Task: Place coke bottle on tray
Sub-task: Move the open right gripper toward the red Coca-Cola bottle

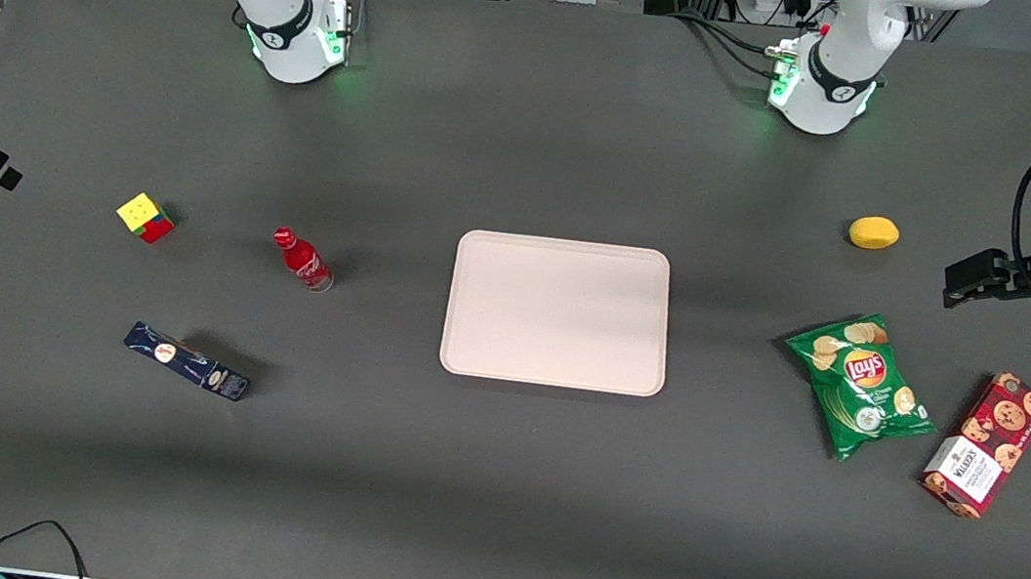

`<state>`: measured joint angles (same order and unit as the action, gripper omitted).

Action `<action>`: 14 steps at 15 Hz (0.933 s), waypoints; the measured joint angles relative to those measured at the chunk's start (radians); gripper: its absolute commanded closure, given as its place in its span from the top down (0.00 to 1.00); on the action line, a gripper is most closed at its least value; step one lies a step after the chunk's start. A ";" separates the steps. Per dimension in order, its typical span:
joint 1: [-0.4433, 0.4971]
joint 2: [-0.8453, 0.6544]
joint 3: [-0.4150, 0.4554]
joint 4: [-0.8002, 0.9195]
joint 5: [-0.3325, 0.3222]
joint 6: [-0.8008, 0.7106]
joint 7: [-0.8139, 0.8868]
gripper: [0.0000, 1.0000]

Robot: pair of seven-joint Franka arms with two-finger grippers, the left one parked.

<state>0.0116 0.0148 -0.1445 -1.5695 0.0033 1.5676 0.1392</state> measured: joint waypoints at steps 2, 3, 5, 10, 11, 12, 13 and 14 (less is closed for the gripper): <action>0.000 0.000 0.000 0.000 -0.006 0.000 0.000 1.00; 0.000 0.000 0.000 0.000 -0.006 0.000 0.000 1.00; 0.000 0.000 0.000 0.000 -0.007 0.000 -0.001 1.00; 0.021 0.000 0.007 0.001 -0.007 -0.021 -0.090 1.00; 0.039 0.000 0.008 0.000 -0.007 -0.024 -0.118 1.00; 0.061 0.000 0.009 0.000 -0.007 -0.027 -0.127 1.00; 0.089 0.000 0.010 0.000 -0.007 -0.032 -0.128 1.00; 0.115 0.001 0.011 0.000 -0.006 -0.035 -0.128 1.00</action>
<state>0.1270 0.0154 -0.1334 -1.5700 -0.0032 1.5328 0.0113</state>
